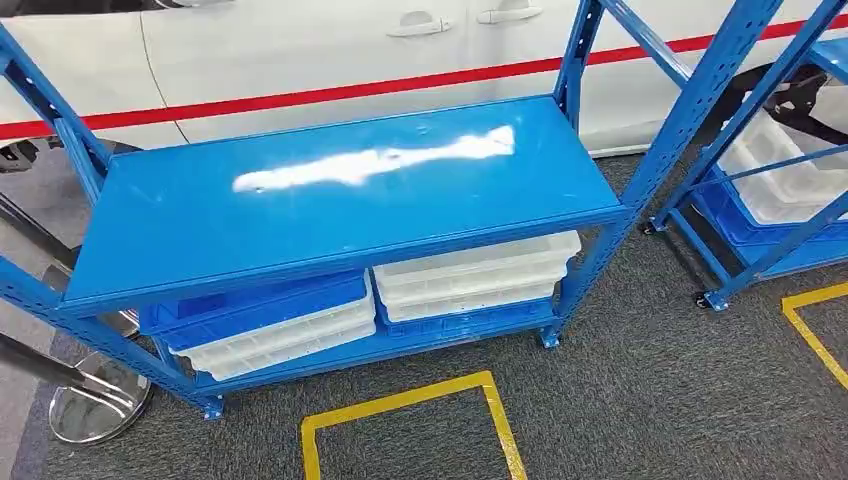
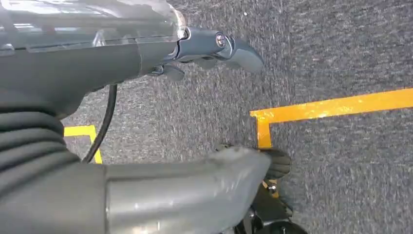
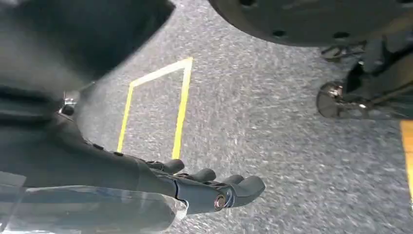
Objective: Take the parts from the cabinet and place them on the table.
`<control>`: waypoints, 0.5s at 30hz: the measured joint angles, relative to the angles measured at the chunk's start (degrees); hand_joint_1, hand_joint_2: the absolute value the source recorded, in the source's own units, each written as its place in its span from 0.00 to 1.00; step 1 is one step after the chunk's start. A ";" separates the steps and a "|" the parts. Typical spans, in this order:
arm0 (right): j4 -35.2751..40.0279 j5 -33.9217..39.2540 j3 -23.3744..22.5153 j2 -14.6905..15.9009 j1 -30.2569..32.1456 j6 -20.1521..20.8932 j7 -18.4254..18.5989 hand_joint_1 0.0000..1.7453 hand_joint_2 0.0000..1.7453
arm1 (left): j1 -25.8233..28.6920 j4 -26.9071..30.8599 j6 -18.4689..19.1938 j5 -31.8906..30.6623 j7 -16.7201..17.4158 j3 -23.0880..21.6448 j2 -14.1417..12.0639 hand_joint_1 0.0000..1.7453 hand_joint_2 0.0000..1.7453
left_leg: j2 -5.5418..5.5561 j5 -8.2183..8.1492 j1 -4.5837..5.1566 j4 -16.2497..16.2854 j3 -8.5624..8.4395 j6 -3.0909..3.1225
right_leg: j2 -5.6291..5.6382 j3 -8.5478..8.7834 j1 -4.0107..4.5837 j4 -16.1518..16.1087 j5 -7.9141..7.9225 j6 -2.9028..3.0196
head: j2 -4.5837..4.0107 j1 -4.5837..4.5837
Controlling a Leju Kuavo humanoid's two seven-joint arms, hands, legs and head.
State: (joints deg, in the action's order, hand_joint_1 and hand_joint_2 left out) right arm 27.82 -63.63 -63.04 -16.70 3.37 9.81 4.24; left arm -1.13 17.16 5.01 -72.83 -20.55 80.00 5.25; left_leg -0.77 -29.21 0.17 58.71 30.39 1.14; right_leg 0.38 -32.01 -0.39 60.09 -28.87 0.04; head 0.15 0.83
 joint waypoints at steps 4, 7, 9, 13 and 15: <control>-0.07 4.03 3.35 0.85 0.12 -0.70 -0.24 0.00 1.00 | 0.54 0.48 -0.24 4.67 1.23 -4.54 -0.02 0.00 1.00 | 0.00 0.00 0.00 0.00 0.00 0.01 | 0.00 0.05 0.00 -0.08 0.01 -0.01 | 0.00 0.00; -0.20 7.07 6.11 1.55 0.30 -1.05 -0.61 0.00 1.00 | 0.97 0.85 -0.57 8.16 2.23 -8.08 -0.07 0.00 1.00 | 0.00 -0.01 0.00 0.00 0.00 0.01 | 0.00 0.06 0.00 -0.10 0.01 -0.01 | 0.00 0.00; -0.26 9.18 8.18 2.03 0.44 -1.31 -0.74 0.00 1.00 | 1.24 0.98 -0.83 10.64 2.93 -10.71 -0.15 0.00 1.00 | 0.00 -0.01 0.01 0.00 0.00 0.02 | -0.01 0.07 -0.01 -0.11 0.01 -0.01 | 0.00 0.00; -0.37 13.17 12.05 2.93 0.85 -2.05 -0.85 0.00 1.00 | 1.85 1.35 -1.05 15.16 4.18 -15.51 -0.46 0.00 1.00 | 0.00 -0.04 0.01 0.00 0.01 0.04 | -0.01 0.06 -0.02 -0.12 0.01 -0.01 | 0.00 0.00; -0.46 15.32 14.12 3.41 1.02 -2.27 -0.92 0.00 1.00 | 2.13 1.49 -1.20 17.69 4.89 -18.20 -0.59 0.00 1.00 | 0.00 -0.04 0.01 0.00 0.00 0.04 | -0.01 0.06 -0.02 -0.12 0.01 -0.01 | -0.02 0.00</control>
State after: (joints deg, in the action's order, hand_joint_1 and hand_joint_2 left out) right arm 27.36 -48.31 -48.92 -13.29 4.39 7.54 3.32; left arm 1.00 18.64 3.80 -55.14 -15.65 61.81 4.66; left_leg -0.77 -29.25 0.18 58.71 30.40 1.18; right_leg 0.37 -31.96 -0.41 59.98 -28.87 0.03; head 0.13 0.83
